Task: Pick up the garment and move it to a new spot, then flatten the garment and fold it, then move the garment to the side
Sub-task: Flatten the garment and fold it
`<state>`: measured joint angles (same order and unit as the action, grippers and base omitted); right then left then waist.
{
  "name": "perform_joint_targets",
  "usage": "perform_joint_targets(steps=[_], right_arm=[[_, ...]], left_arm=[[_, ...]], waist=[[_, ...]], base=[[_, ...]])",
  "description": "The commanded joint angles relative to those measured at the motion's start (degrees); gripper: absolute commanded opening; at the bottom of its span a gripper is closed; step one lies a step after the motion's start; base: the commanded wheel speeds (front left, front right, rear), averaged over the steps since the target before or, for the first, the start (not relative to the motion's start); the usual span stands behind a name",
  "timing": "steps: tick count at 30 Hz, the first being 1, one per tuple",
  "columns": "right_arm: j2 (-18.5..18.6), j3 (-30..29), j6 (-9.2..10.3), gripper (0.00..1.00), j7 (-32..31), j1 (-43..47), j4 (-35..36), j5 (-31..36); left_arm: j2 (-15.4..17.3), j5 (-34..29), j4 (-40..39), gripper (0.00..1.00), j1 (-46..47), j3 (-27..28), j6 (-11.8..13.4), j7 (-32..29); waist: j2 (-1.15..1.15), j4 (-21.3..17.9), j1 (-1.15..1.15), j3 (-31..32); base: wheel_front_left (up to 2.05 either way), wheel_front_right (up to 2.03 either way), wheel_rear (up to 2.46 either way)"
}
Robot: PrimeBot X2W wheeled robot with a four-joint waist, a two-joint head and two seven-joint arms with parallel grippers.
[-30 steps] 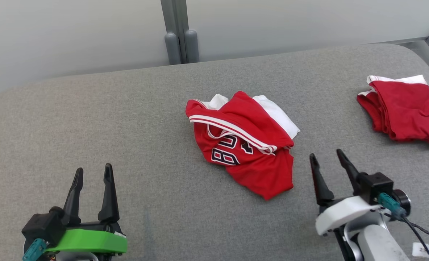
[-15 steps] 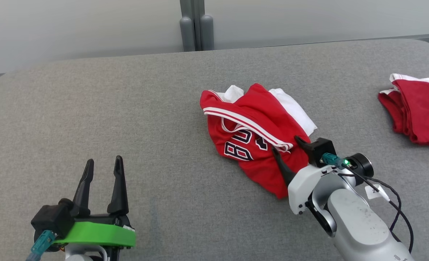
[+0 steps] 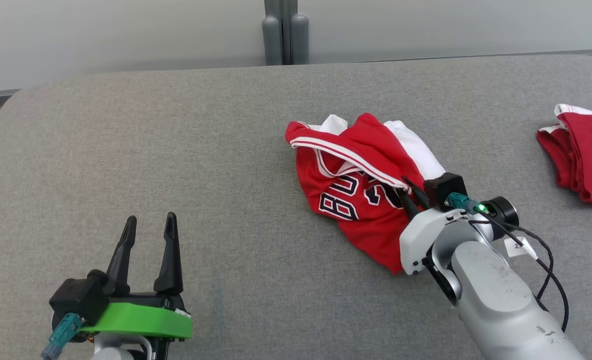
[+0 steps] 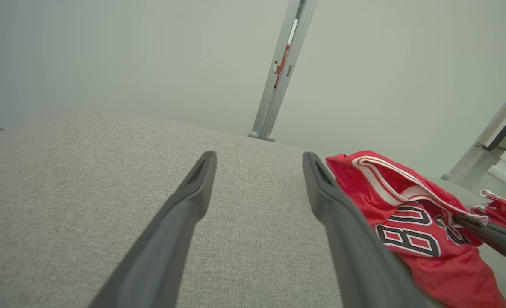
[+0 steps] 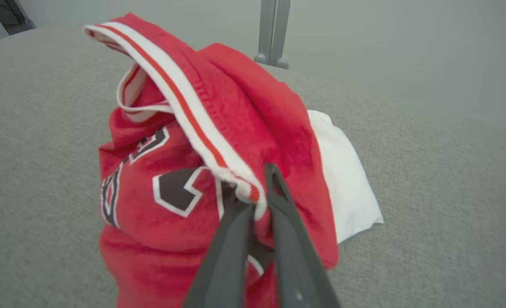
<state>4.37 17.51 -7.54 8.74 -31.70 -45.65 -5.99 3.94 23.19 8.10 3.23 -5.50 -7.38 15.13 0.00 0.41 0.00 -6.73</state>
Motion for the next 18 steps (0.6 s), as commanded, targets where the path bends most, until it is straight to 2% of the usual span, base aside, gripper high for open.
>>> perform_joint_targets(steps=[1, 4, 8, 18], right_arm=[[-0.12, -0.31, 0.11, 0.0, 0.78, -0.95, -0.08, -0.15], [-0.71, 0.02, 0.11, 0.0, 1.91, -2.27, 0.93, -1.19], [-1.31, 2.41, 0.11, 0.0, 2.02, -4.85, 3.35, -5.94], [-1.5, 15.91, 0.1, 0.0, -1.87, -17.86, 12.66, -29.25]], left_arm=[[0.27, 0.1, 0.19, 1.0, 0.71, 0.07, -0.17, 0.0], [0.22, 0.06, 0.13, 1.0, 0.64, 0.11, -0.17, 0.0], [0.23, 0.02, -0.2, 1.0, 0.73, 0.46, -0.17, 0.0], [0.15, 0.03, -0.62, 1.0, 2.4, -0.71, -0.17, 0.0]], waist=[[0.0, -0.14, 0.0, 0.2], [0.0, -0.3, 0.0, 0.36], [0.0, -0.6, 0.0, 0.15], [0.0, 0.74, 0.0, -1.21]], base=[[0.0, 0.0, 0.0], [0.0, 0.0, 0.0], [0.0, 0.0, 0.0], [0.0, 0.0, 0.0]])
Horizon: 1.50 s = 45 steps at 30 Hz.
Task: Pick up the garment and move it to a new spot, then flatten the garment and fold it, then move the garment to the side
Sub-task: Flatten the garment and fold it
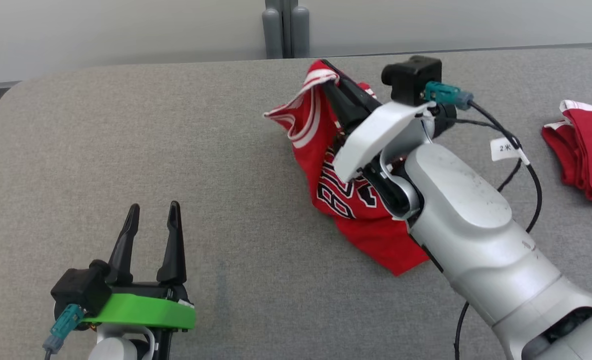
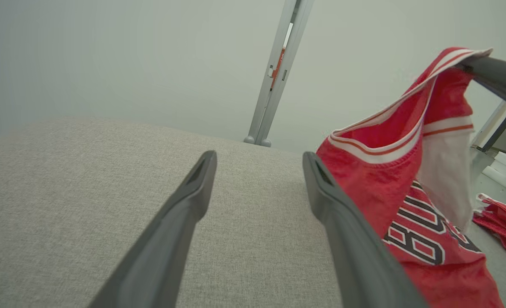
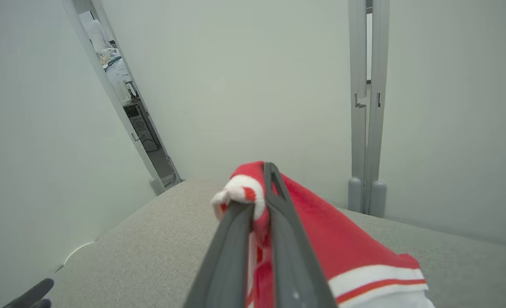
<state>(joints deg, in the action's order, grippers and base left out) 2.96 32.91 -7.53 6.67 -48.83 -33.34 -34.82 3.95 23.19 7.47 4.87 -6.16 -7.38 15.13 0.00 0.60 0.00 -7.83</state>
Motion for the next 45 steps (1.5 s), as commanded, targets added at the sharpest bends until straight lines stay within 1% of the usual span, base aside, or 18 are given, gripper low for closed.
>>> perform_joint_targets(steps=[1, 5, 9, 11, 14, 17, 21, 23, 25, 30, 31, 35, 38, 42, 45], right_arm=[[-0.07, 1.43, 0.09, 0.0, 0.57, -2.17, 0.83, -1.57], [-0.02, 4.16, 0.09, 0.0, 3.32, -7.78, 2.92, -8.04], [-0.01, 2.98, 0.09, 0.0, 7.35, -13.19, 4.24, -13.87], [-0.02, 0.83, 0.09, 0.0, 8.31, -15.11, 5.41, -16.38], [0.15, -6.0, 0.09, 0.0, 8.47, -14.83, 8.51, -18.23], [0.0, -9.64, 0.09, 0.0, 8.48, -10.61, 7.24, -14.73], [0.04, -15.2, 0.06, 0.0, 8.51, -4.3, 1.2, -6.35], [1.03, -17.89, 0.06, 0.0, 8.52, -0.17, -1.72, -2.05], [2.8, -20.58, 0.06, 0.0, 8.52, 3.56, -3.97, 2.11], [6.58, -30.11, 0.06, 0.0, 8.52, 10.78, -8.64, 11.04], [7.12, -31.18, 0.06, 1.0, 8.47, 11.85, -10.22, 12.85], [7.4, -35.18, 0.06, 1.0, 7.77, 14.15, -12.86, 18.37], [7.72, -35.8, 0.06, 1.0, 5.09, 16.63, -12.74, 20.77], [8.14, -34.95, 0.06, 1.0, 0.9, 19.34, -8.51, 23.08], [7.97, -33.94, 0.06, 1.0, -3.14, 21.71, -2.13, 23.59]], left_arm=[[0.09, 0.1, 0.06, 1.0, 0.91, -0.24, -0.17, 0.0], [-0.04, 0.23, 0.27, 1.0, 1.12, -1.15, -0.17, 0.0], [-0.12, 0.13, 0.2, 1.0, 0.75, -1.28, -0.17, 0.0], [-0.11, 0.14, 0.05, 1.0, 0.53, -1.14, -0.17, 0.0], [-0.18, -0.1, -0.45, 1.0, 0.4, -0.7, -0.17, 0.0], [-0.24, -0.26, -0.81, 1.0, 0.19, -0.09, -0.17, 0.0], [-0.32, -0.39, -1.02, 1.0, 0.22, 0.34, -0.17, 0.0], [-0.33, -0.55, -1.09, 1.0, 0.56, 0.26, -0.17, 0.0], [-0.36, -0.59, -1.12, 1.0, 0.91, 0.11, -0.17, 0.0], [0.01, -0.77, -1.28, 1.0, 1.38, 0.27, -0.17, 0.0], [0.11, -0.81, -1.24, 1.0, 1.39, 0.26, -0.17, 0.0], [0.16, -0.6, -0.88, 1.0, 1.51, -0.07, -0.17, 0.0], [0.13, -0.5, -0.71, 1.0, 1.21, -0.36, -0.17, 0.0], [0.07, -0.33, -0.5, 1.0, 0.51, -0.58, -0.17, 0.0], [0.03, -0.08, -0.59, 1.0, 0.18, -0.62, -0.17, 0.0]], waist=[[0.0, 0.8, 0.0, -0.13], [0.0, 2.09, 0.0, 0.05], [0.0, 2.94, 0.0, 0.32], [0.0, 3.13, 0.0, 0.26], [0.0, 3.09, 0.0, -0.33], [0.0, 2.4, 0.0, -1.0], [0.0, 0.91, 0.0, -1.92], [0.0, 0.23, 0.0, -2.25], [0.0, -0.46, 0.0, -2.54], [0.0, -2.6, 0.0, -3.02], [0.0, -2.95, 0.0, -3.0], [0.0, -4.05, 0.0, -2.59], [0.0, -4.35, 0.0, -2.11], [0.0, -4.39, 0.0, -1.37], [0.0, -4.12, 0.0, -0.95]], base=[[0.0, 0.0, 0.0], [0.0, 0.0, 0.0], [0.0, 0.0, 0.0], [0.0, 0.0, 0.0], [0.0, 0.0, 0.0], [0.0, 0.0, 0.0], [0.0, 0.0, 0.0], [0.0, 0.0, 0.0], [0.0, 0.0, 0.0], [0.0, 0.0, 0.0], [0.0, 0.0, 0.0], [0.0, 0.0, 0.0], [0.0, 0.0, 0.0], [0.0, 0.0, 0.0], [0.0, 0.0, 0.0]])
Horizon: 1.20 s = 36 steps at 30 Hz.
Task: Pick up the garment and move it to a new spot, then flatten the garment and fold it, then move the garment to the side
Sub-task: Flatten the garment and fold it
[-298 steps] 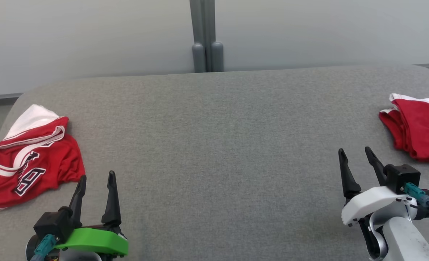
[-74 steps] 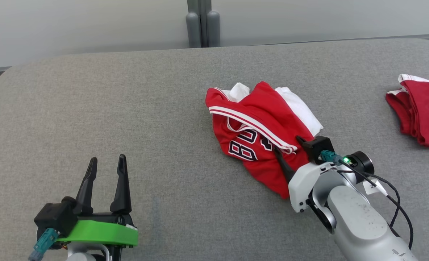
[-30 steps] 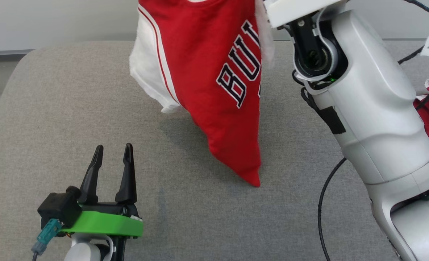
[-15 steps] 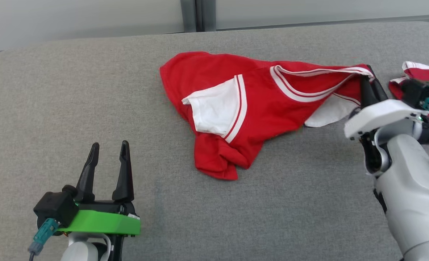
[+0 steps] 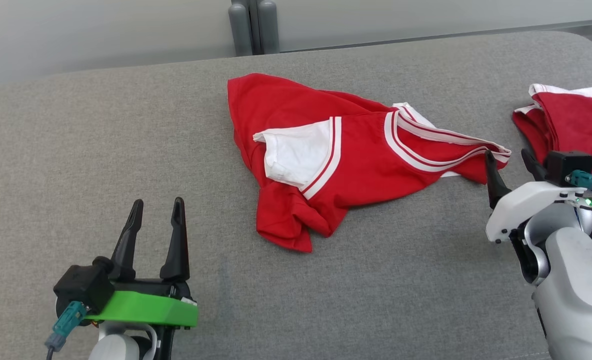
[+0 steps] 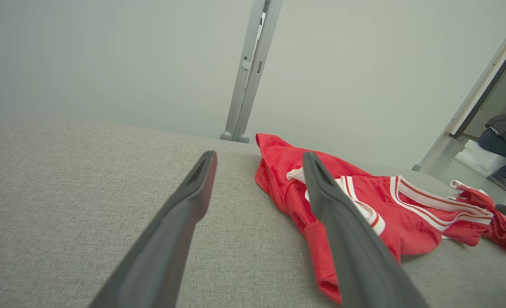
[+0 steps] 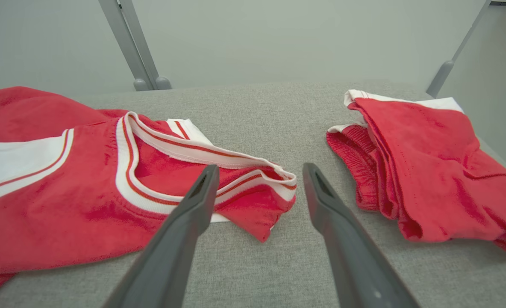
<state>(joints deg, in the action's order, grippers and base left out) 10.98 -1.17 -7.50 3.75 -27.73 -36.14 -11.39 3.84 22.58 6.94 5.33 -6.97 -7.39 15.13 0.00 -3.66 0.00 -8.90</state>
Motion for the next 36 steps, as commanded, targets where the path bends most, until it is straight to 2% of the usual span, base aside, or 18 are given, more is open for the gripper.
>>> perform_joint_targets(steps=[1, 4, 8, 13, 17, 28, 36], right_arm=[[-0.21, 0.35, 0.04, 1.0, -1.51, 0.96, 3.02, 0.26], [-1.2, 2.17, 0.03, 1.0, -7.24, 1.82, 10.16, -0.76], [-1.94, 4.59, 0.05, 1.0, -15.4, -1.17, 13.95, -1.54], [-3.2, 5.49, 0.06, 1.0, -22.69, -7.03, 9.43, -2.93], [-5.08, 4.18, 0.04, 1.0, -25.92, -11.18, 3.95, -8.05], [-5.58, 0.12, 0.03, 1.0, -22.13, -18.15, -7.73, -6.38], [-6.42, 1.47, 0.03, 1.0, -18.26, -21.49, -11.82, -8.02]], left_arm=[[0.12, 0.59, -0.12, 1.0, -0.41, 0.2, -0.16, 0.0], [0.08, 0.63, -0.33, 1.0, -0.64, 0.22, -0.16, 0.0], [0.04, 0.62, -0.63, 1.0, 0.3, -0.11, -0.16, 0.0], [0.12, 0.38, -0.79, 1.0, 2.12, -1.2, -0.16, 0.0], [0.06, 0.28, -0.87, 1.0, 3.36, -1.62, -0.16, 0.0], [0.05, 0.3, -1.74, 1.0, 4.99, -2.23, -0.16, 0.0], [0.27, 0.17, -1.44, 1.0, 5.7, -2.57, -0.16, 0.0]], waist=[[0.0, 0.23, 0.0, 0.18], [0.0, 0.7, 0.0, 0.03], [0.0, 1.76, 0.0, -1.25], [0.0, 4.18, 0.0, -3.68], [0.0, 6.51, 0.0, -5.55], [0.0, 9.93, 0.0, -9.14], [0.0, 10.57, 0.0, -10.2]], base=[[0.0, 0.0, 0.0], [0.0, 0.0, 0.0], [0.0, 0.0, 0.0], [0.0, 0.0, 0.0], [0.0, 0.0, 0.0], [0.0, 0.0, 0.0], [0.0, 0.0, 0.0]])
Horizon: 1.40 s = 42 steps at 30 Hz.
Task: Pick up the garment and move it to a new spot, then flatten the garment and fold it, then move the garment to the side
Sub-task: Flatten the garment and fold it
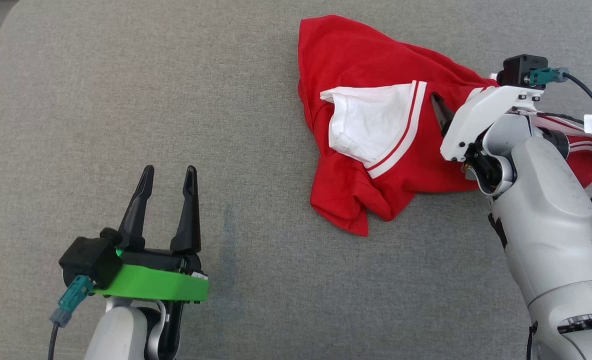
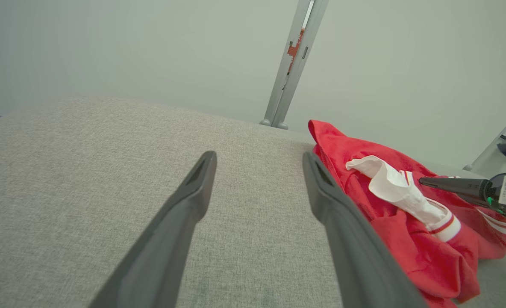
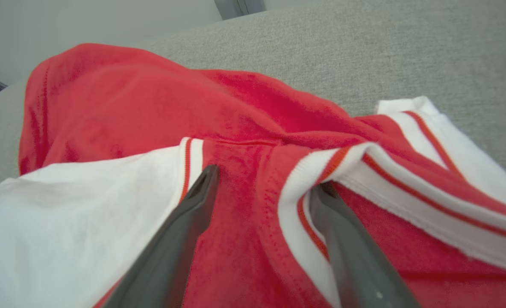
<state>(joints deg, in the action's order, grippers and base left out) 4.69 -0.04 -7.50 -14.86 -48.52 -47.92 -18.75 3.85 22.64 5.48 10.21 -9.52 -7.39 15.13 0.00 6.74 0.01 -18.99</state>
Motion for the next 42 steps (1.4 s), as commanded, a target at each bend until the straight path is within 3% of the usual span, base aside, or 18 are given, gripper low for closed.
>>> perform_joint_targets(steps=[1, 8, 9, 10, 11, 18, 25, 30, 38, 39, 40, 41, 42], right_arm=[[-0.22, 0.75, 0.03, 1.0, 0.85, -1.01, -0.38, -1.22], [-0.79, 1.71, 0.03, 1.0, 2.04, -2.81, -2.9, -6.17], [-0.82, 1.91, 0.03, 0.94, 2.25, -3.07, -3.21, -6.63], [-0.77, 2.33, 0.03, 0.11, 2.9, -3.36, -3.22, -7.04], [-0.58, 2.8, 0.03, 0.0, 3.54, -3.62, -3.2, -7.17], [2.7, 6.68, 0.03, 0.0, 9.27, -0.1, -0.79, -6.54], [8.06, 7.5, 0.04, 0.0, 12.66, 12.29, 10.98, -8.22], [10.46, 1.45, 0.06, 0.0, 10.87, 23.3, 20.62, -6.51], [6.07, -11.99, 0.06, 0.0, 4.27, 37.06, 32.86, -0.73], [5.35, -13.47, 0.06, 0.05, 3.44, 38.16, 33.61, 0.93], [4.73, -15.05, 0.06, 0.78, 2.81, 39.05, 34.13, 2.64], [4.26, -16.3, 0.06, 1.0, 2.37, 39.59, 34.6, 4.23], [3.74, -17.37, 0.06, 1.0, 2.01, 39.99, 35.1, 5.58]], left_arm=[[0.29, 0.11, 0.02, 1.0, 0.94, -0.04, -0.16, 0.0], [0.27, 0.13, 0.05, 1.0, 1.15, -0.22, -0.16, 0.0], [0.26, 0.12, 0.06, 1.0, 1.17, -0.24, -0.16, 0.0], [0.25, 0.14, 0.05, 1.0, 1.16, -0.25, -0.16, 0.0], [0.23, 0.15, 0.07, 1.0, 1.16, -0.21, -0.16, 0.0], [0.12, -0.01, 0.38, 1.0, -0.08, 0.73, -0.16, 0.0], [0.43, -0.29, -0.08, 1.0, -2.42, 2.54, -0.16, 0.0], [0.4, -0.31, -0.25, 1.0, -3.4, 3.24, -0.16, 0.0], [0.51, -0.4, 0.0, 1.0, -4.05, 3.45, -0.16, 0.0], [0.51, -0.42, 0.12, 1.0, -4.06, 3.41, -0.16, 0.0], [0.51, -0.4, 0.26, 1.0, -4.07, 3.39, -0.16, 0.0], [0.5, -0.4, 0.37, 1.0, -4.08, 3.34, -0.16, 0.0], [0.47, -0.42, 0.45, 1.0, -4.11, 3.3, -0.16, 0.0]], waist=[[0.0, 0.23, -0.01, -0.11], [0.0, 0.49, -0.01, 0.09], [0.0, 0.52, -0.01, 0.1], [0.0, 0.56, -0.01, 0.08], [0.0, 0.55, -0.01, 0.05], [0.0, -0.49, -0.01, 1.45], [0.0, -4.02, -0.01, 4.69], [0.0, -6.86, -0.01, 6.36], [0.0, -9.8, -0.01, 7.94], [0.0, -9.98, -0.01, 8.09], [0.0, -10.11, -0.01, 8.24], [0.0, -10.16, -0.01, 8.34], [0.0, -10.19, -0.01, 8.44]], base=[[0.0, 0.0, 0.0], [0.0, 0.0, 0.0], [0.0, 0.0, 0.0], [0.0, 0.0, 0.0], [0.0, 0.0, 0.0], [0.0, 0.0, 0.0], [0.0, 0.0, 0.0], [0.0, 0.0, 0.0], [0.0, 0.0, 0.0], [0.0, 0.0, 0.0], [0.0, 0.0, 0.0], [0.0, 0.0, 0.0], [0.0, 0.0, 0.0]])
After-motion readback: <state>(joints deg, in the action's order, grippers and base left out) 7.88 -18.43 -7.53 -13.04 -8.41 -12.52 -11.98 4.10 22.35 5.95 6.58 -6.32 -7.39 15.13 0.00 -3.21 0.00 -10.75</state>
